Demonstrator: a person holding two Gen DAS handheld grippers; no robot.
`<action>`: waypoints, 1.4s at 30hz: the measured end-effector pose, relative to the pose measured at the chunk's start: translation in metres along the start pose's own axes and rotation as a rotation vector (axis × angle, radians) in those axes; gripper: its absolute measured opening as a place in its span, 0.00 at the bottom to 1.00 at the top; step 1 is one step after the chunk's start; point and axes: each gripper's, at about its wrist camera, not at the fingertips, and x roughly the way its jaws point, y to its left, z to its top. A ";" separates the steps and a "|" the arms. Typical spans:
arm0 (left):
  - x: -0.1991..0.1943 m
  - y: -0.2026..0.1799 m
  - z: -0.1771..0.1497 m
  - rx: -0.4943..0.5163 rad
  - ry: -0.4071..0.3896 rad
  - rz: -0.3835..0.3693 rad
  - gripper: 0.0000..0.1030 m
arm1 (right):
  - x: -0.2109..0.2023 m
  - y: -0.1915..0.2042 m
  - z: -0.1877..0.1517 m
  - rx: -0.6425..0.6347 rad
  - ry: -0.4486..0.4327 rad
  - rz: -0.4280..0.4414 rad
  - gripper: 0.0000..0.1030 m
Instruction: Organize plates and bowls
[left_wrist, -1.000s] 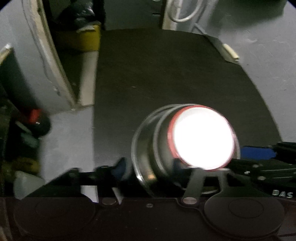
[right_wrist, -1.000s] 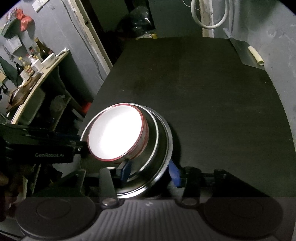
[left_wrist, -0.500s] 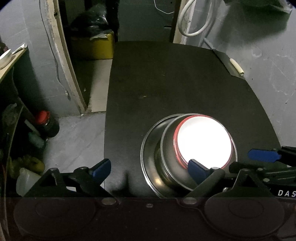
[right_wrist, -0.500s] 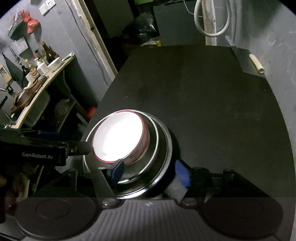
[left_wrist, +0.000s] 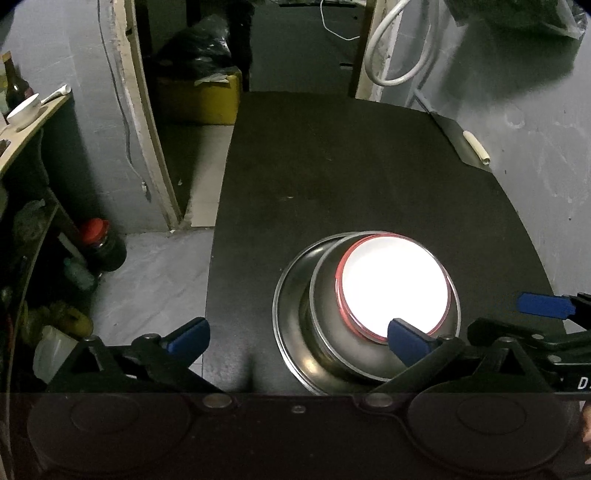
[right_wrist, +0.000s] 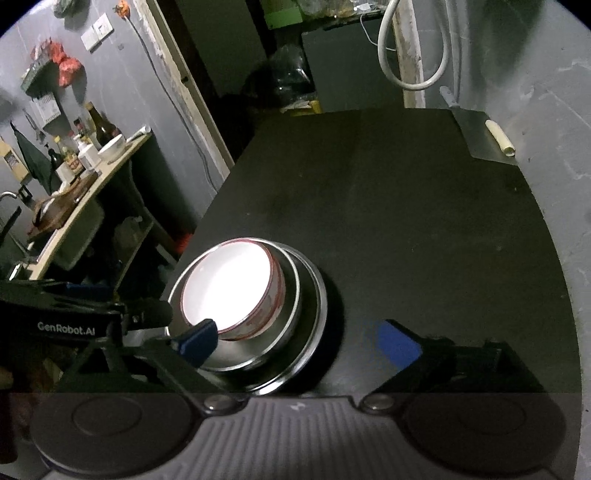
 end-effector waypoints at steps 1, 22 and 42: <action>-0.001 0.000 0.000 -0.002 -0.001 0.001 0.99 | -0.001 0.000 0.000 0.001 -0.007 0.002 0.99; -0.014 -0.003 -0.006 -0.033 -0.076 0.032 0.99 | -0.016 -0.009 -0.006 0.018 -0.112 -0.045 1.00; -0.037 -0.015 -0.016 -0.065 -0.140 0.081 0.99 | -0.030 -0.007 -0.012 -0.010 -0.155 0.001 1.00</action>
